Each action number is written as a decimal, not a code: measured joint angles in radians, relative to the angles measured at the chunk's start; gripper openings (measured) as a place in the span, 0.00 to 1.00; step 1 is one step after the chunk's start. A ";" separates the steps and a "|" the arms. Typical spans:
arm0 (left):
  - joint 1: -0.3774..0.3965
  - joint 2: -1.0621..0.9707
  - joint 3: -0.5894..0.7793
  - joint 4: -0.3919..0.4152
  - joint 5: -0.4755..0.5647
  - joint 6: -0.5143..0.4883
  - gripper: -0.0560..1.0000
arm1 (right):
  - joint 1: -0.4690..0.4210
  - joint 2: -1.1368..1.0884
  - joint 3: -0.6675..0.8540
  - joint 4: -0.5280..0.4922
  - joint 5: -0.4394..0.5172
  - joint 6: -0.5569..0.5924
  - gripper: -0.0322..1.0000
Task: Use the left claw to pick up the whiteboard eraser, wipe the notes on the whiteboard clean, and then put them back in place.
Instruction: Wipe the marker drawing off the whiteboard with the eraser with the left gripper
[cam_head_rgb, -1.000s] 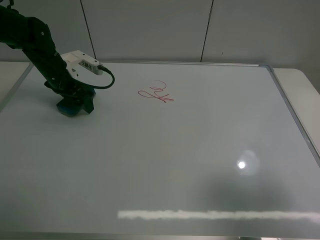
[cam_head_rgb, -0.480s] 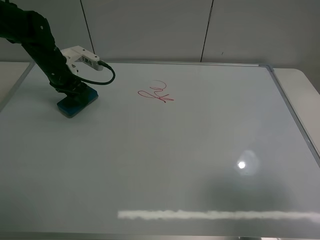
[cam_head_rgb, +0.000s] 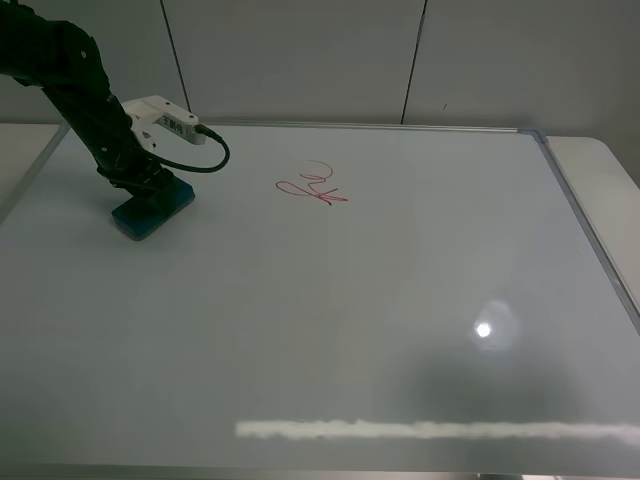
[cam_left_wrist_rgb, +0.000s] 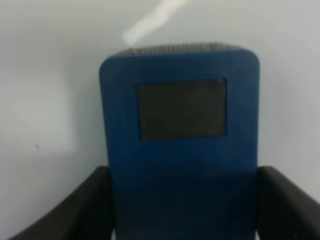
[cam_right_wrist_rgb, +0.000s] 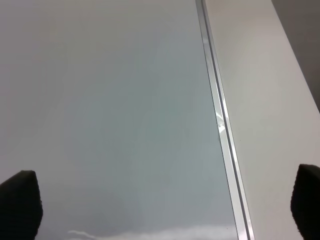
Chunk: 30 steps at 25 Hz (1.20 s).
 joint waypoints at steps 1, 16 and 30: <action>0.000 0.000 -0.002 0.000 0.001 0.000 0.58 | 0.000 0.000 0.000 0.000 0.000 0.000 0.99; -0.143 -0.010 -0.395 0.028 0.318 -0.186 0.58 | 0.000 0.000 0.000 0.000 0.000 0.000 0.99; -0.426 0.072 -0.454 -0.003 0.292 -0.094 0.58 | 0.000 0.000 0.000 0.000 0.000 0.000 0.99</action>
